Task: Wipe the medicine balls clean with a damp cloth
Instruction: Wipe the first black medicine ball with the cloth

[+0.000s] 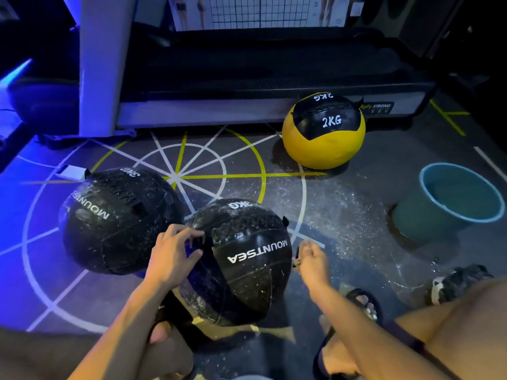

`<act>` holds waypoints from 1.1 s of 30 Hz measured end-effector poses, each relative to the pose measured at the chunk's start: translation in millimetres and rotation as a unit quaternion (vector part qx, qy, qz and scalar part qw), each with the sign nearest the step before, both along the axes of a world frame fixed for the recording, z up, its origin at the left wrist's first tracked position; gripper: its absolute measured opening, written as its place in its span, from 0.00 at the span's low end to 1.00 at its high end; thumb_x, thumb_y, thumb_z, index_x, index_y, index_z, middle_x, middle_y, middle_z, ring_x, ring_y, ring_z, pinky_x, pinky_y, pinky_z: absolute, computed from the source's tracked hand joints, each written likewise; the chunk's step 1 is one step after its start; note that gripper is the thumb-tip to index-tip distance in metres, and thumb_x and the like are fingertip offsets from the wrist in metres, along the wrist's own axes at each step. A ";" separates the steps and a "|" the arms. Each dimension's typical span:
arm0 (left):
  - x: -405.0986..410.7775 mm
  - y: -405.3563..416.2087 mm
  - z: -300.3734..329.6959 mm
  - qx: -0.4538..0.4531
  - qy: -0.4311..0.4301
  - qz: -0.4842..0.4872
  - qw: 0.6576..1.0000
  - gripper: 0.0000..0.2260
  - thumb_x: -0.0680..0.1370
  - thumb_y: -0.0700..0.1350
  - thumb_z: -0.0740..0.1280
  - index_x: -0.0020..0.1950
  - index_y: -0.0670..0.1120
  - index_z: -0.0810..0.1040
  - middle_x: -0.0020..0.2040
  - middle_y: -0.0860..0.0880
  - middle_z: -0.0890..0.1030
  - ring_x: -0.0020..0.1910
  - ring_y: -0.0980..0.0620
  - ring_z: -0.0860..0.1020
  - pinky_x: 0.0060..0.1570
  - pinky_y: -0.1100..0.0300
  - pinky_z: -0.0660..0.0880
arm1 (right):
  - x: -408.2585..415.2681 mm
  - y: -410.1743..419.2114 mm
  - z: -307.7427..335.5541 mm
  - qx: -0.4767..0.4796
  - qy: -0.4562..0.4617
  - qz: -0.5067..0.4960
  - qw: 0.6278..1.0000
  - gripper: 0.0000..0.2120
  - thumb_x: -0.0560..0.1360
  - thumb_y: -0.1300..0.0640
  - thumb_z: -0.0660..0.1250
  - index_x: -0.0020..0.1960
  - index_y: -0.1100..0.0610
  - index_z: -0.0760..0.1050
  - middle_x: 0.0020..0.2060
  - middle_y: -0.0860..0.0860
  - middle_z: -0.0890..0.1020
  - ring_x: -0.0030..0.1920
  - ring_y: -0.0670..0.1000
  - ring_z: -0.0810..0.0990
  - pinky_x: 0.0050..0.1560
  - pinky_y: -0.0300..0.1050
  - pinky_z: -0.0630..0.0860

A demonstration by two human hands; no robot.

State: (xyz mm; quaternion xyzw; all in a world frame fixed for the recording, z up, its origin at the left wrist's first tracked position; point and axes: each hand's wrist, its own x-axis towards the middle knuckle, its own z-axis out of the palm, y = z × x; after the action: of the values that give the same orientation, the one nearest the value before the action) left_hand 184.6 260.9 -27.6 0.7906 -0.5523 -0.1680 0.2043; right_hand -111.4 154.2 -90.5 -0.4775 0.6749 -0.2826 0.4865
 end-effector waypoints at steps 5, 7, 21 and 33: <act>-12.7 4.7 -3.4 -0.044 0.022 -0.003 0.999 0.19 0.79 0.56 0.72 0.69 0.55 0.79 0.68 0.53 0.76 0.67 0.46 0.74 0.64 0.45 0.72 | 17.7 4.9 31.6 -0.090 0.011 0.037 0.995 0.18 0.86 0.44 0.53 0.72 0.45 0.72 0.60 0.43 0.80 0.52 0.42 0.79 0.55 0.41 0.75; -17.1 6.7 -8.5 -0.056 0.020 0.024 0.998 0.20 0.78 0.56 0.73 0.69 0.54 0.80 0.68 0.52 0.78 0.69 0.44 0.74 0.65 0.44 0.73 | 40.5 33.9 53.2 -0.233 0.033 0.196 0.952 0.18 0.87 0.51 0.54 0.76 0.41 0.66 0.66 0.32 0.73 0.61 0.29 0.73 0.65 0.35 0.72; -18.3 19.4 -8.8 -0.061 0.005 0.006 0.998 0.18 0.74 0.55 0.77 0.63 0.54 0.83 0.62 0.54 0.80 0.57 0.48 0.77 0.55 0.51 0.71 | 47.7 35.6 33.8 -0.178 0.096 0.132 0.970 0.13 0.86 0.60 0.57 0.67 0.55 0.75 0.54 0.53 0.83 0.38 0.39 0.79 0.37 0.29 0.75; -25.3 17.8 -6.7 -0.067 0.015 -0.007 0.998 0.20 0.74 0.61 0.69 0.62 0.55 0.83 0.62 0.55 0.80 0.55 0.50 0.75 0.57 0.49 0.72 | 37.6 28.7 32.7 -0.209 0.102 0.205 0.951 0.19 0.86 0.52 0.58 0.75 0.43 0.70 0.49 0.46 0.84 0.39 0.44 0.82 0.35 0.39 0.81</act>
State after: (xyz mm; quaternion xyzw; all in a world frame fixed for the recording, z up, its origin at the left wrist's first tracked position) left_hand 159.3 278.8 -34.3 0.7686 -0.5647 -0.1441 0.2638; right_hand -73.9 182.9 -57.8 -0.7227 0.5344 -0.2614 0.3518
